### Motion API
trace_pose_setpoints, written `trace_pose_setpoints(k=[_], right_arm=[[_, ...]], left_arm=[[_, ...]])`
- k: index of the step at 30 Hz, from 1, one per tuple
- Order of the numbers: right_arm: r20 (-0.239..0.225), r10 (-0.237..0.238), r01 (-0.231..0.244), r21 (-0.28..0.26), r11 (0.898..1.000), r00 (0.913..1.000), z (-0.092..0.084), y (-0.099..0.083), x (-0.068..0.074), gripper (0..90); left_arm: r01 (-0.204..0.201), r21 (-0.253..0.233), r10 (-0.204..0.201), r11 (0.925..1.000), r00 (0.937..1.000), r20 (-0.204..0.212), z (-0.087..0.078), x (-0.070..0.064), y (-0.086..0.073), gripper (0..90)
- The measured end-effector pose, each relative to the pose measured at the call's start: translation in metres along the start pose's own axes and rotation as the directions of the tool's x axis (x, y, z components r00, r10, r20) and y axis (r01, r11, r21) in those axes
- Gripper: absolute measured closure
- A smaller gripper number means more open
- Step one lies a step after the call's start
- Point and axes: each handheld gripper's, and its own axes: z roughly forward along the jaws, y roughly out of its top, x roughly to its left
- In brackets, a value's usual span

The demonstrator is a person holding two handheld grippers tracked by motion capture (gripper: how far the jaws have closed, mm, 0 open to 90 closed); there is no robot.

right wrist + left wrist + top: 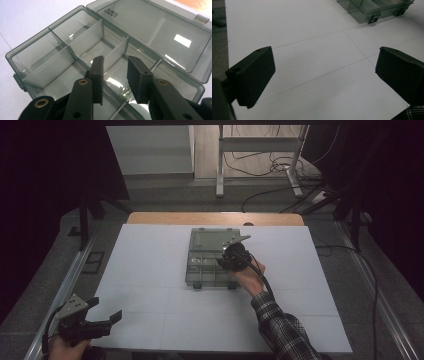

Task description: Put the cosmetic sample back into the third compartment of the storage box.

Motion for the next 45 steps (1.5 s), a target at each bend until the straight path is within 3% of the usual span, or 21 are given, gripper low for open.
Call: trace_pose_setpoints(k=[11,19,23,37,45], right_arm=[[-0.011,0.01,-0.01,-0.008,1.0,0.9999,-0.008,-0.001,0.001,53.9],[-0.045,0.006,-0.007,-0.01,1.0,0.999,-0.013,-0.003,0.006,42.0],[-0.081,0.018,-0.018,0.01,1.0,0.9965,-0.014,-0.004,0.008,35.4],[-0.099,0.007,-0.003,0.04,0.999,0.9951,-0.021,-0.007,0.012,19.8],[-0.137,0.012,-0.005,0.049,0.999,0.9905,-0.028,-0.007,0.015,11.9]], left_arm=[[-0.002,-0.001,0.002,1.0,1.0,0.0,0.0,0.0,0.0,3.1],[-0.005,-0.001,0.005,1.0,1.0,0.001,0.0,0.0,0.0,3.1],[-0.005,-0.004,0.005,1.0,1.0,0.004,0.0,0.0,0.0,3.1],[-0.005,-0.005,0.005,1.0,1.0,0.006,-0.001,0.0,0.0,3.1],[-0.005,-0.005,0.005,1.0,1.0,0.006,-0.001,0.0,0.0,3.1]])
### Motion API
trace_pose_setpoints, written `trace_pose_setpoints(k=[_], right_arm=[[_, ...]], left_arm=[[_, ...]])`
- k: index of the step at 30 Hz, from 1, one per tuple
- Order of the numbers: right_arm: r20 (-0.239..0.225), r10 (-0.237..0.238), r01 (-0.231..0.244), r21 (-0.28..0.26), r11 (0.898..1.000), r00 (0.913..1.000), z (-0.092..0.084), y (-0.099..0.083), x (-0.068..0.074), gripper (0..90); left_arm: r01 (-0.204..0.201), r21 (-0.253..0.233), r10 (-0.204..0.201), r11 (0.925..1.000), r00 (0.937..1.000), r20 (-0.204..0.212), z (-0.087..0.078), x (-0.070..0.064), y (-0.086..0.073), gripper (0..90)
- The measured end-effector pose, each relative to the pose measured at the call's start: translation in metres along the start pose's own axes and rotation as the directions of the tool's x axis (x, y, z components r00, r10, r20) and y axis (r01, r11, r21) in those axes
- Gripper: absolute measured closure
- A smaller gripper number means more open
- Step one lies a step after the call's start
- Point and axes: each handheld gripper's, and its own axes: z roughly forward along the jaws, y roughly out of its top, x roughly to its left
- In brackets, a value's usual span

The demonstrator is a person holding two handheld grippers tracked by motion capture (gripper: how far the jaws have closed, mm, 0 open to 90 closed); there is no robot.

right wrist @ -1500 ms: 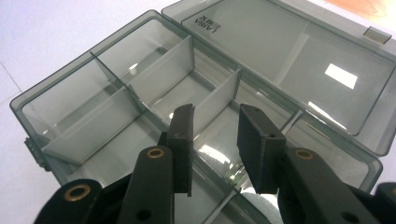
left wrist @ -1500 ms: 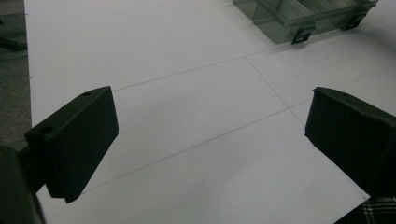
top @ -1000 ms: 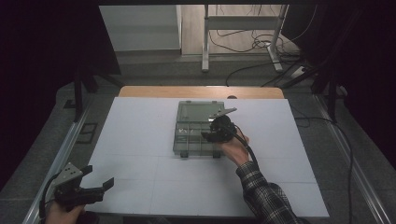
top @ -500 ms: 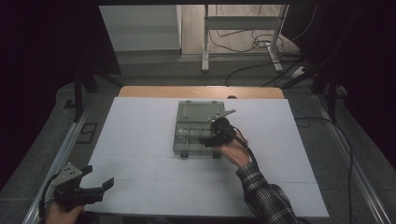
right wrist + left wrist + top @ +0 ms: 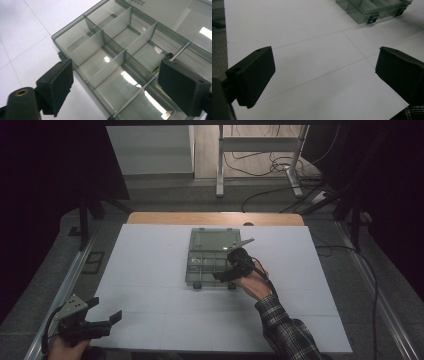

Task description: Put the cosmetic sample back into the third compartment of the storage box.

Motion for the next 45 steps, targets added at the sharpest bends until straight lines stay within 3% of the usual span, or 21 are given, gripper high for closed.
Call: trace_pose_setpoints(k=[12,25,45], right_arm=[[0.004,-0.003,0.003,-0.026,1.0,1.0,-0.011,-0.004,0.005,6.7],[0.006,0.022,-0.022,-0.065,0.998,0.9997,-0.024,-0.02,0.008,1.8],[0.017,-0.041,0.043,-0.078,0.996,0.999,-0.043,-0.037,0.025,1.5]], left_arm=[[0.004,-0.003,-0.004,1.0,1.0,0.002,0.0,0.001,-0.001,3.1],[0.003,-0.004,-0.003,1.0,1.0,0.003,0.0,0.001,0.0,3.1],[0.003,-0.003,-0.003,1.0,1.0,0.004,0.0,0.001,0.0,3.1]])
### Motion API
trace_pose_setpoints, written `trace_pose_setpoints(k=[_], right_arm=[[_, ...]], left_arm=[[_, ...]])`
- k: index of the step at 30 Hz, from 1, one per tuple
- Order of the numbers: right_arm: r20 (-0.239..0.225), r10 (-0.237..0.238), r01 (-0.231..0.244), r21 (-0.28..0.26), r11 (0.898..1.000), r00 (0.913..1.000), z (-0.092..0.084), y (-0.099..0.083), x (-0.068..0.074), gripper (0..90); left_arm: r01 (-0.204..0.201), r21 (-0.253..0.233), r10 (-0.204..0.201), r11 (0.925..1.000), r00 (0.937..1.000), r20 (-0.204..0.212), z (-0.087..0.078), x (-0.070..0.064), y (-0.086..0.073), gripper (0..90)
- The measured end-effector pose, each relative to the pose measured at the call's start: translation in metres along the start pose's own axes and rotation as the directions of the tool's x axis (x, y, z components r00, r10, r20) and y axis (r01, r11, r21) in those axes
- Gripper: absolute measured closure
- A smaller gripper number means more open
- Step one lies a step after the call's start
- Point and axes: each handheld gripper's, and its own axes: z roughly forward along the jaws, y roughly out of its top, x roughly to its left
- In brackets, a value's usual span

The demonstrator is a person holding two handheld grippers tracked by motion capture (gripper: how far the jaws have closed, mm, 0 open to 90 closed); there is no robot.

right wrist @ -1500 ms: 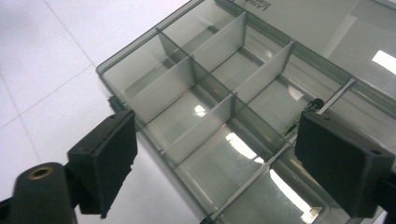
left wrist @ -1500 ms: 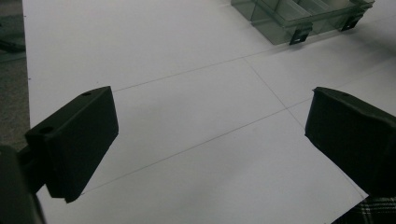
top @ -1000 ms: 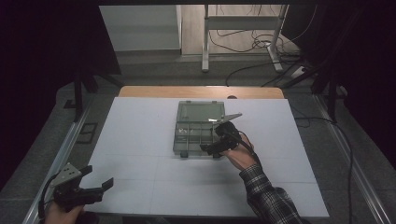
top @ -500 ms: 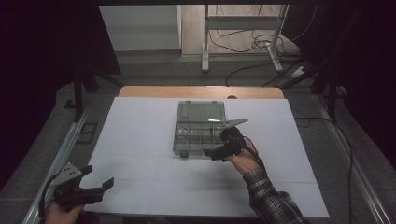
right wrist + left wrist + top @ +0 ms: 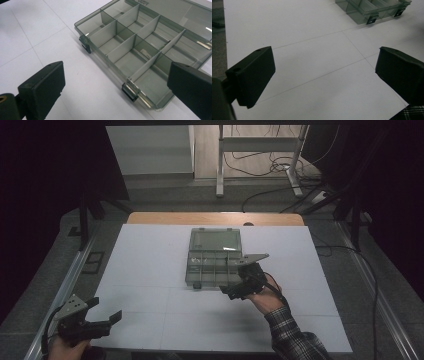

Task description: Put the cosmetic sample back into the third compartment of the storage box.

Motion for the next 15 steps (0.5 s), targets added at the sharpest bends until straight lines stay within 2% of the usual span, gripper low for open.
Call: trace_pose_setpoints(k=[9,15], right_arm=[[0.011,-0.006,0.006,-0.017,1.0,0.9999,-0.012,-0.006,0.004,1.6],[0.023,-0.02,0.02,0.008,1.0,0.9995,-0.021,-0.012,0.007,1.4]], left_arm=[[-0.002,0.002,0.002,1.0,1.0,0.0,0.0,0.0,0.0,3.1],[-0.002,0.003,0.002,1.0,1.0,0.0,0.0,0.0,0.0,3.1]])
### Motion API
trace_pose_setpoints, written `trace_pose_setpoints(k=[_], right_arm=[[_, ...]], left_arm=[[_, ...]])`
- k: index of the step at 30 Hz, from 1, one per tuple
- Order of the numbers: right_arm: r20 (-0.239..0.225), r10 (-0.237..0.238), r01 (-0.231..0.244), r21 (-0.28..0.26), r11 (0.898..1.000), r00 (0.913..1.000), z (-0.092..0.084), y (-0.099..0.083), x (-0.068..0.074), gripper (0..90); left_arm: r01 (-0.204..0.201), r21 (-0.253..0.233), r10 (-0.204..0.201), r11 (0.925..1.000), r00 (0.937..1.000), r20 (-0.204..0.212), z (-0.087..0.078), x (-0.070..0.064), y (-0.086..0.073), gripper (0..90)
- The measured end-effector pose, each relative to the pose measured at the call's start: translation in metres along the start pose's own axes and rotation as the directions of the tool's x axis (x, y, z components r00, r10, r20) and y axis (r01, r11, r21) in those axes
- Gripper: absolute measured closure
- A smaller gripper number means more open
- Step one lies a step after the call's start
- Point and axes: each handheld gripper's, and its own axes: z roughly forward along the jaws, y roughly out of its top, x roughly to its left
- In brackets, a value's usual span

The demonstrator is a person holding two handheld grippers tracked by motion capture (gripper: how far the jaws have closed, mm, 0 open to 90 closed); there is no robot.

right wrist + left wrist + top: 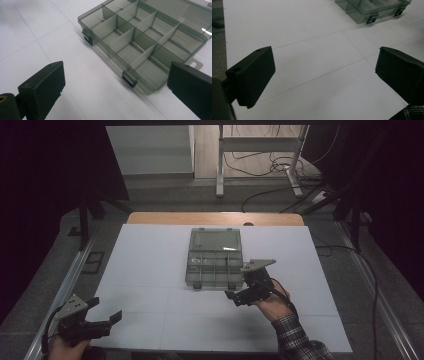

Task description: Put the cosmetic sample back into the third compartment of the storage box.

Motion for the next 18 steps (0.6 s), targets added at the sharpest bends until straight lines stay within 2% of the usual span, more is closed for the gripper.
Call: trace_pose_setpoints(k=[10,18], right_arm=[[0.022,0.012,-0.012,0.005,1.0,0.9997,-0.014,-0.014,0.002,1.5],[0.031,0.026,-0.026,-0.024,0.999,0.9992,-0.023,-0.025,0.004,1.5]], left_arm=[[-0.002,0.0,0.002,1.0,1.0,-0.001,0.0,0.0,0.0,3.1],[-0.002,0.001,0.002,1.0,1.0,-0.002,0.0,0.0,0.0,3.1]])
